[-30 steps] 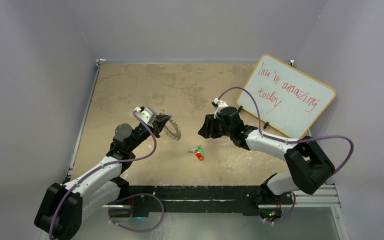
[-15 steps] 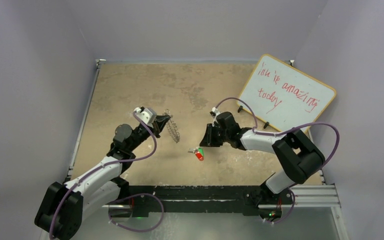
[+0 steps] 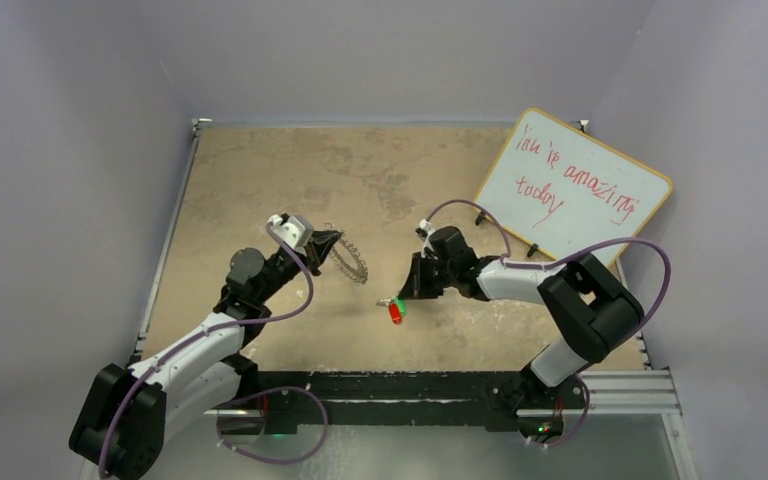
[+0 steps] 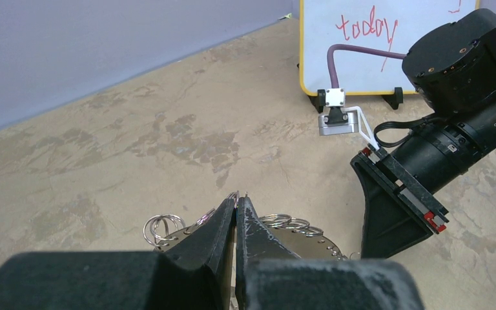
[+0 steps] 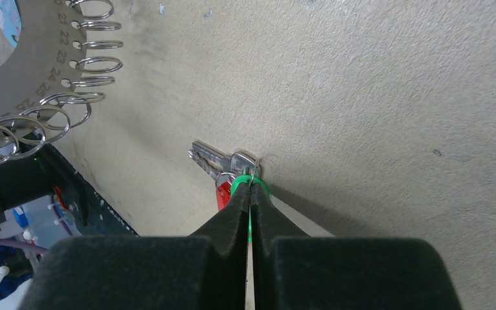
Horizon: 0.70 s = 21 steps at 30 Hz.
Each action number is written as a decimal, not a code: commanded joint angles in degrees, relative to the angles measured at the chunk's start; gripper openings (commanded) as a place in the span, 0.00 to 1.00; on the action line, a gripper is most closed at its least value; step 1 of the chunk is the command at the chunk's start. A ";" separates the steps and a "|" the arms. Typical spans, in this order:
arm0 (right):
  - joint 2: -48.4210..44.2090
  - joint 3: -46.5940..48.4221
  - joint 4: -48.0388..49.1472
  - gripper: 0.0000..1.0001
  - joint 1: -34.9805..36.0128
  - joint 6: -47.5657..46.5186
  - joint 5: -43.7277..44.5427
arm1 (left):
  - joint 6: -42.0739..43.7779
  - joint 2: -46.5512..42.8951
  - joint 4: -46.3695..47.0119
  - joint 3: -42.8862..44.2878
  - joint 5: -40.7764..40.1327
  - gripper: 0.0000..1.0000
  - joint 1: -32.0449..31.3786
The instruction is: Put the keys on the keyring
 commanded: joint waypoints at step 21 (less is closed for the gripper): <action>-14.31 11.69 -8.30 0.00 0.10 -28.59 17.45 | 0.71 0.89 -2.79 2.78 4.32 0.00 -0.30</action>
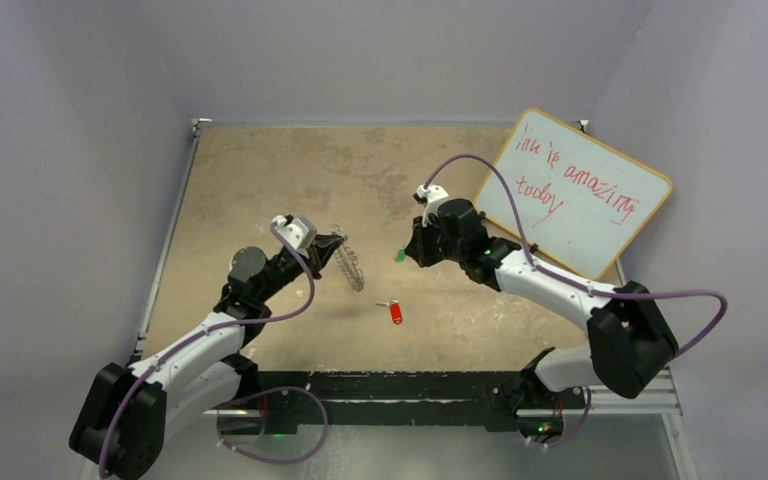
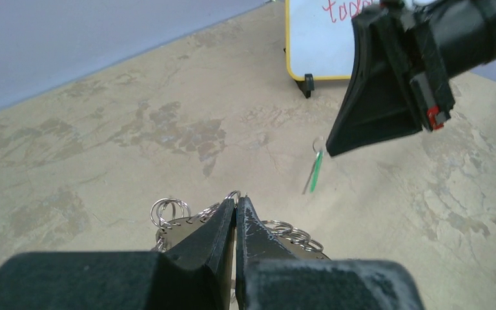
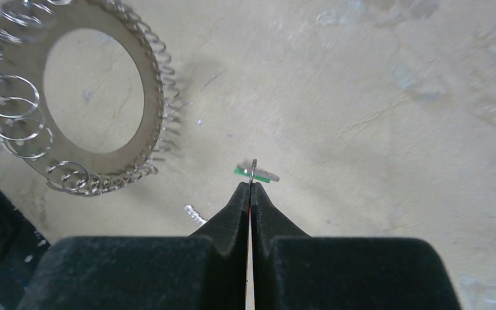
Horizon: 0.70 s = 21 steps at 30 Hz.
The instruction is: Put the keys on the keyring
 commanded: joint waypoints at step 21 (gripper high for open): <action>-8.47 -2.28 2.42 0.00 -0.12 -14.69 -6.58 | -1.22 26.77 30.87 0.10 11.22 0.00 -5.54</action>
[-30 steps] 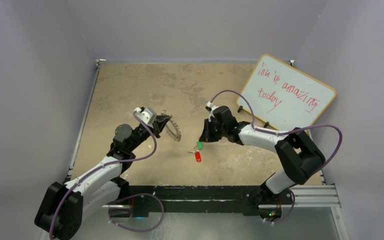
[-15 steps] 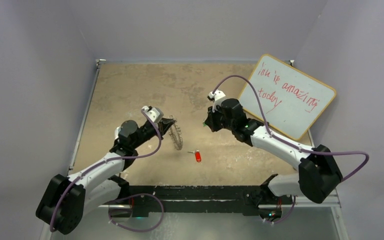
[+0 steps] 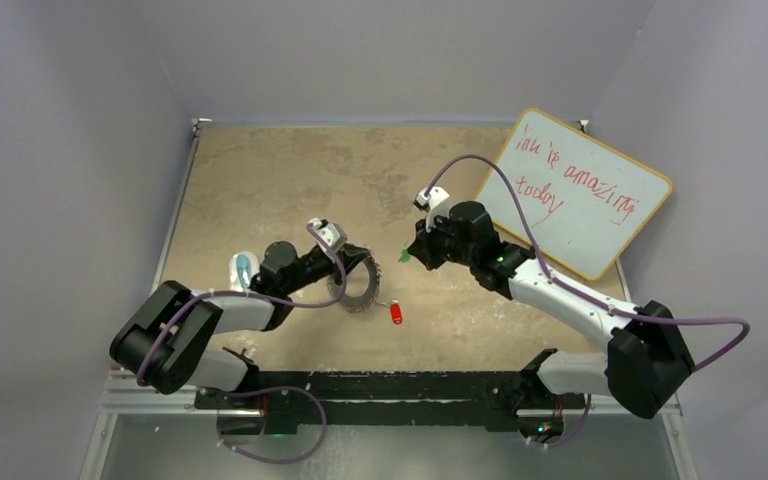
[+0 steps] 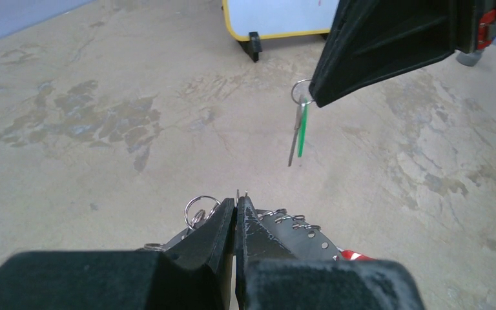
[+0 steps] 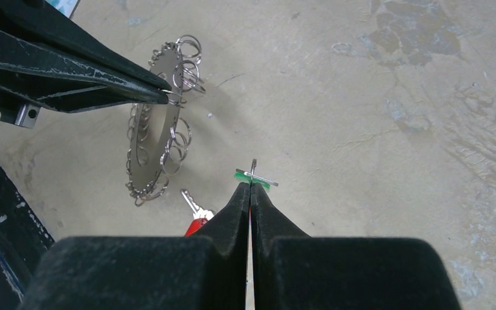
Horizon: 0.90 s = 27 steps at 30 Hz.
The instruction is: Put the keys on the keyring
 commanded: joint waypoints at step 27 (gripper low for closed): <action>7.67 3.22 5.29 0.00 0.08 -14.20 -33.61 | 3.28 -1.97 18.72 -8.66 6.03 0.00 -4.13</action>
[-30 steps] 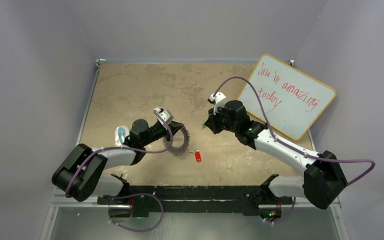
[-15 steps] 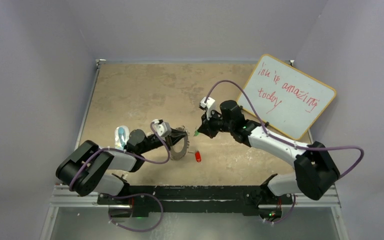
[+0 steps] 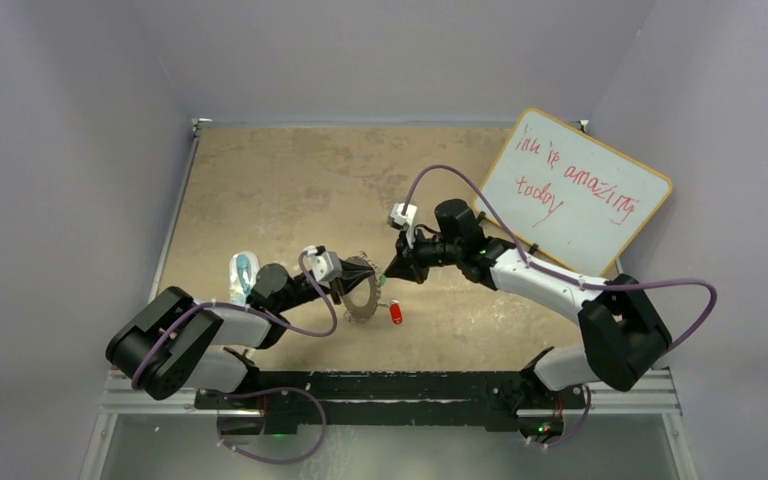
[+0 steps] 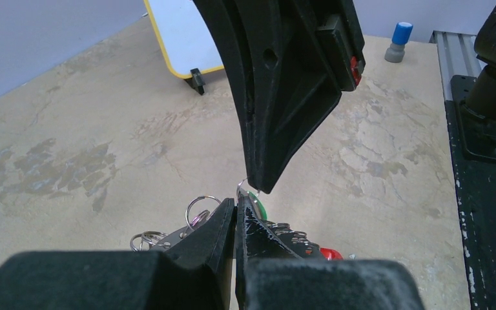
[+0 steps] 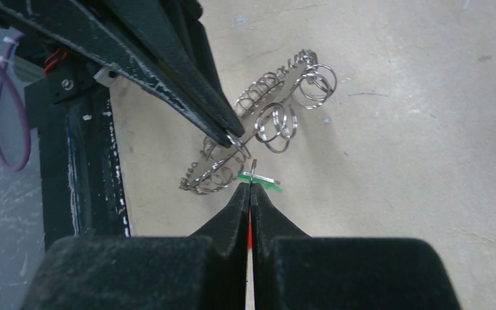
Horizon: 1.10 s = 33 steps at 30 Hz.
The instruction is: Put the keys on the keyring
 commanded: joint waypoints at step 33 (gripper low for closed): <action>-2.97 3.67 -1.38 0.00 0.02 -5.32 -9.54 | 2.17 -2.48 0.61 0.68 -0.93 0.00 -0.88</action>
